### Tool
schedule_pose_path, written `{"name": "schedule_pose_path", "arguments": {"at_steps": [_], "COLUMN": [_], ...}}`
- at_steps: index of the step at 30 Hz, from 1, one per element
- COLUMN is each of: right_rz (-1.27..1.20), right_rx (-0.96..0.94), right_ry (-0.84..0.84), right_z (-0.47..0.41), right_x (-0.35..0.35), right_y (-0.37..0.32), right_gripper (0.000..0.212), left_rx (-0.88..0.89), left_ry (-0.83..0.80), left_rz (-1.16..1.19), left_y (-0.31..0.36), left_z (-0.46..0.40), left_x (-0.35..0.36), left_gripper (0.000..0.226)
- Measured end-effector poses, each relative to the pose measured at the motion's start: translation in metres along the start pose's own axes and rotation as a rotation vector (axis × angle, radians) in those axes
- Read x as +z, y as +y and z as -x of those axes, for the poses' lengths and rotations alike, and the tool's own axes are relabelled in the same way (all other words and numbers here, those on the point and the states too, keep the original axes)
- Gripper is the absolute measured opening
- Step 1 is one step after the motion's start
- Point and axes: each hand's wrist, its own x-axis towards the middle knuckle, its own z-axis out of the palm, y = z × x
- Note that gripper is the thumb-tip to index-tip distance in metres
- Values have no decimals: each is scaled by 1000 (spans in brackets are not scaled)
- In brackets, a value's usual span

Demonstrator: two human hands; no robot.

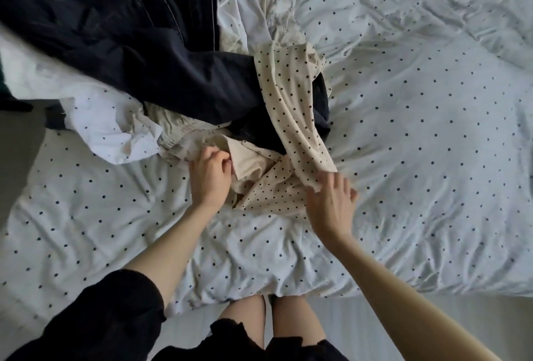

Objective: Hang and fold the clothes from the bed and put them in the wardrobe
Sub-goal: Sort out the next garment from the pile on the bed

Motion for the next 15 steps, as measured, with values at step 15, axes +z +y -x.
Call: {"name": "schedule_pose_path", "arguments": {"at_steps": [15], "right_rz": [346], "right_rx": [-493], "right_ry": [-569], "right_z": [-32], "right_x": [29], "right_y": [-96], "right_gripper": [61], "left_rx": [-81], "left_ry": [-116], "left_rz": [85], "left_y": [-65], "left_z": [51], "left_x": [-48], "left_gripper": [20]}}
